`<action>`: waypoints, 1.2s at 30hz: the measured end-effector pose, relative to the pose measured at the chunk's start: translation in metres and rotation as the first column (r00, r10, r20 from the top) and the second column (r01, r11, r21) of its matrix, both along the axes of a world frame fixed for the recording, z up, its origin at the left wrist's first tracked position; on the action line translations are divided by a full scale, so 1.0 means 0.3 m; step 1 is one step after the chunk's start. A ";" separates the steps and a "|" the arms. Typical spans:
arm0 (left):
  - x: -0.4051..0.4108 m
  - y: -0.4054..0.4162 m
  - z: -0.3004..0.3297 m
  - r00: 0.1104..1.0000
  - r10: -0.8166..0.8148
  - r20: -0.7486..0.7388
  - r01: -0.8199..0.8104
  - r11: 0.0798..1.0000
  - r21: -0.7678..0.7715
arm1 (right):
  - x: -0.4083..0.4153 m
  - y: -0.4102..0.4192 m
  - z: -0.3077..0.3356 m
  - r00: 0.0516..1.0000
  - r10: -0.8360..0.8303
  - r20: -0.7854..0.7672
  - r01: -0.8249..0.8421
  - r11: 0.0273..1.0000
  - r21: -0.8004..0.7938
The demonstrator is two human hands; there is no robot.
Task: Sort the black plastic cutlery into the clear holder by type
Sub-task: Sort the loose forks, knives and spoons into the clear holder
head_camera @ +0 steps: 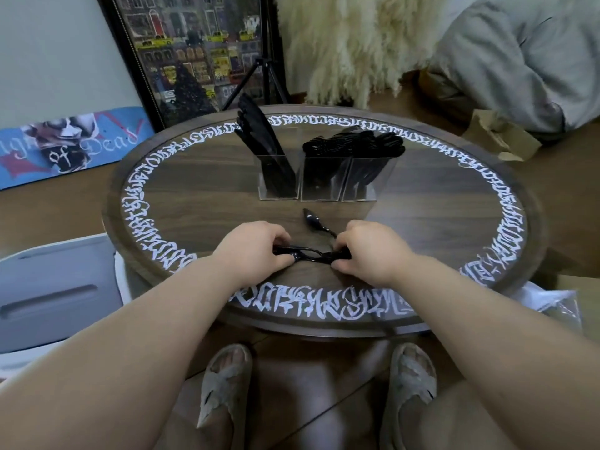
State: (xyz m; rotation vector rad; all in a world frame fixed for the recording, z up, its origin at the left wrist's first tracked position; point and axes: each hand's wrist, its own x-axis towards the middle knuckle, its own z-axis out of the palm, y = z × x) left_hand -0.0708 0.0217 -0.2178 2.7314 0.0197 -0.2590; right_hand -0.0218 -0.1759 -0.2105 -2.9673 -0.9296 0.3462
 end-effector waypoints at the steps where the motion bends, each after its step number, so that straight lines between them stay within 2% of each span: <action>1: 0.006 -0.020 0.001 1.000 -0.009 0.003 0.009 1.000 0.005 | -0.001 -0.017 0.003 1.000 -0.011 -0.007 0.011 1.000 0.001; 10: 0.049 -0.120 0.037 0.996 -0.056 0.070 0.052 0.997 0.061 | 0.026 -0.090 0.032 0.999 -0.051 0.009 0.051 0.996 0.078; 15: 0.053 -0.071 0.047 0.982 0.118 0.148 -0.115 0.993 -0.031 | 0.041 -0.143 0.069 0.988 -0.149 0.050 0.135 0.967 0.216; 18: 0.056 -0.049 0.038 0.962 0.240 0.132 -0.221 0.965 -0.141 | 0.028 -0.153 0.077 0.982 -0.180 0.062 0.149 0.928 0.340; 20: 0.057 -0.049 0.032 0.958 0.261 0.121 -0.241 0.958 -0.156 | 0.018 -0.153 0.077 0.979 -0.195 0.065 0.149 0.891 0.430; 23: 0.057 -0.061 0.030 0.958 0.254 0.133 -0.234 0.961 -0.148 | 0.010 -0.143 0.080 0.968 -0.248 0.044 0.186 0.823 0.537; 29: 0.070 -0.089 0.050 0.956 0.269 0.117 -0.253 0.958 -0.133 | 0.010 -0.081 0.091 0.948 -0.302 -0.098 0.298 0.742 0.601; 33: 0.064 -0.084 0.054 0.959 0.253 0.125 -0.242 0.965 -0.099 | 0.024 -0.045 0.099 0.960 -0.273 -0.055 0.249 0.753 0.609; 36: 0.059 -0.062 0.053 0.958 0.260 0.117 -0.248 0.963 -0.107 | 0.029 -0.033 0.084 0.960 -0.194 -0.200 0.279 0.669 0.689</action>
